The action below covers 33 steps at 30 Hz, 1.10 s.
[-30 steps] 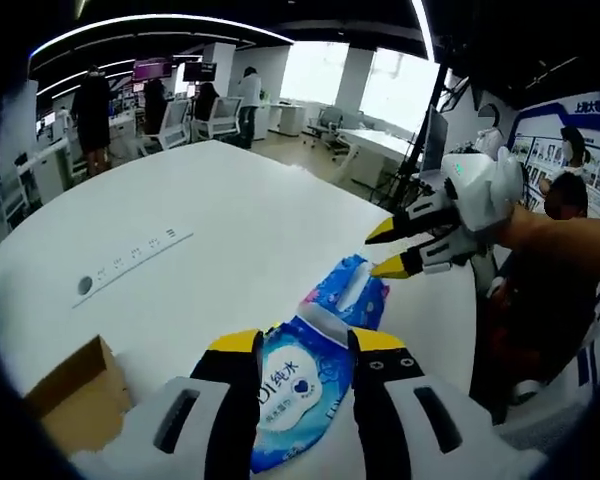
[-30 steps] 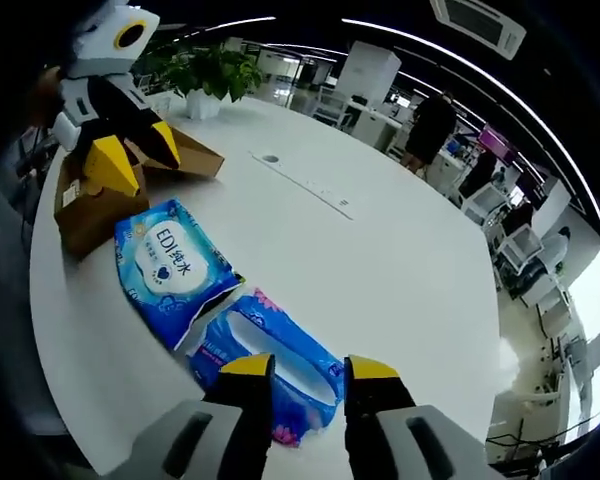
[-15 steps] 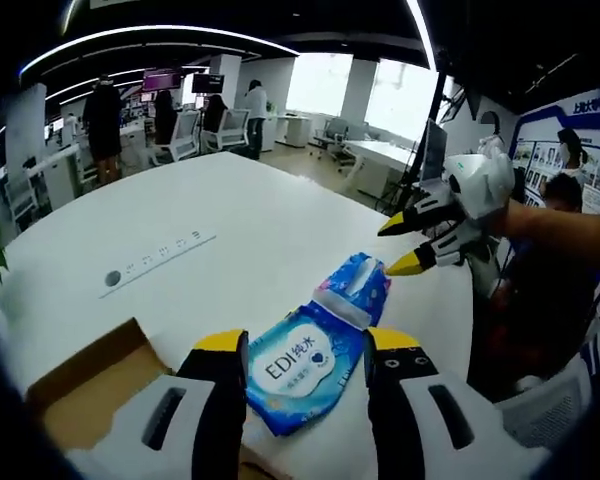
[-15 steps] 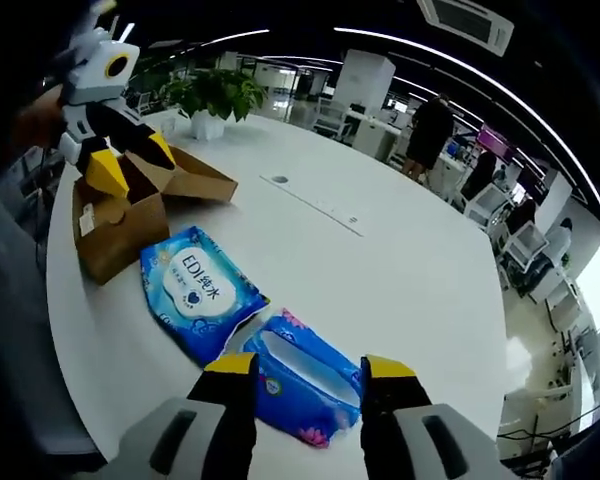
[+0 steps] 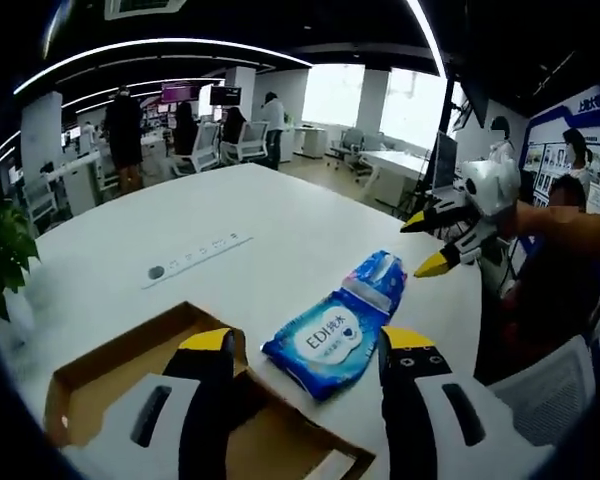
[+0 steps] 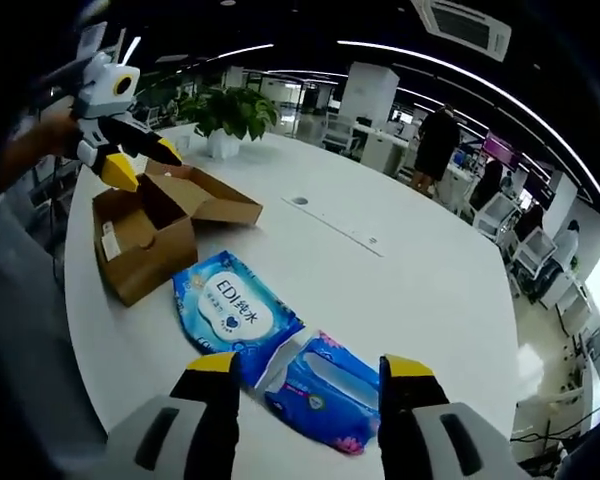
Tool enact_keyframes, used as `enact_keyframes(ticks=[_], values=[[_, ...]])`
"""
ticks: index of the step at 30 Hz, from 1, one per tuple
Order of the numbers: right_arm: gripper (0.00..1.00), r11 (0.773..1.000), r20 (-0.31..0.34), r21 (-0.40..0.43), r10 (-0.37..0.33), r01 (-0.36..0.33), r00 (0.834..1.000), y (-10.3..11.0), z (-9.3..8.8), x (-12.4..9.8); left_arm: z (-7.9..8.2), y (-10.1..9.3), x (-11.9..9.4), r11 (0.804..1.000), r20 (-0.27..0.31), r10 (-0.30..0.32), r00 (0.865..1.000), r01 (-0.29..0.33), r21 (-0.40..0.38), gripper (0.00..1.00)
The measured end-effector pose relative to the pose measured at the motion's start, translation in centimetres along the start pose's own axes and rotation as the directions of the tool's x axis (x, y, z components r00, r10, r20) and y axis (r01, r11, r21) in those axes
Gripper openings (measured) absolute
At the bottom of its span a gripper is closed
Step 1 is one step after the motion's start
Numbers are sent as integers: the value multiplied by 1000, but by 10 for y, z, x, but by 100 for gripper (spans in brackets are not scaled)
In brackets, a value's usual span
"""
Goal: Operate the shoe box by opening the lid, removing the specified soft item, and placing it in the target area until the item is outside and the box remains undamaged.
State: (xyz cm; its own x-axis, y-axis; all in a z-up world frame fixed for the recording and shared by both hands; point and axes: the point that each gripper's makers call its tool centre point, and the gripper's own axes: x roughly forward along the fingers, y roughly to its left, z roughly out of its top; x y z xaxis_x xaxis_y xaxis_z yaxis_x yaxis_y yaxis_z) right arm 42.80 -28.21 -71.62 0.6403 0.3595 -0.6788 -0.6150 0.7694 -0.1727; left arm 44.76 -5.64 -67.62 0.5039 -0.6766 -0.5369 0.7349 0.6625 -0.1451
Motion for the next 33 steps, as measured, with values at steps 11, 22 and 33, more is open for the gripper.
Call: enact_keyframes(ticks=[11,22,33], values=[[67,998,23,-5,60,-60,998,28,14,7,-23,27,-44,995,24,87,996,-86,-53,72],[76,990,27,-51,130,-129,991,51,32,18,-47,52,-83,982,44,164,985,-159,-103,83],[83,972,33,-112,212,-207,977,79,53,28,-70,69,-114,971,24,233,972,-231,-65,89]])
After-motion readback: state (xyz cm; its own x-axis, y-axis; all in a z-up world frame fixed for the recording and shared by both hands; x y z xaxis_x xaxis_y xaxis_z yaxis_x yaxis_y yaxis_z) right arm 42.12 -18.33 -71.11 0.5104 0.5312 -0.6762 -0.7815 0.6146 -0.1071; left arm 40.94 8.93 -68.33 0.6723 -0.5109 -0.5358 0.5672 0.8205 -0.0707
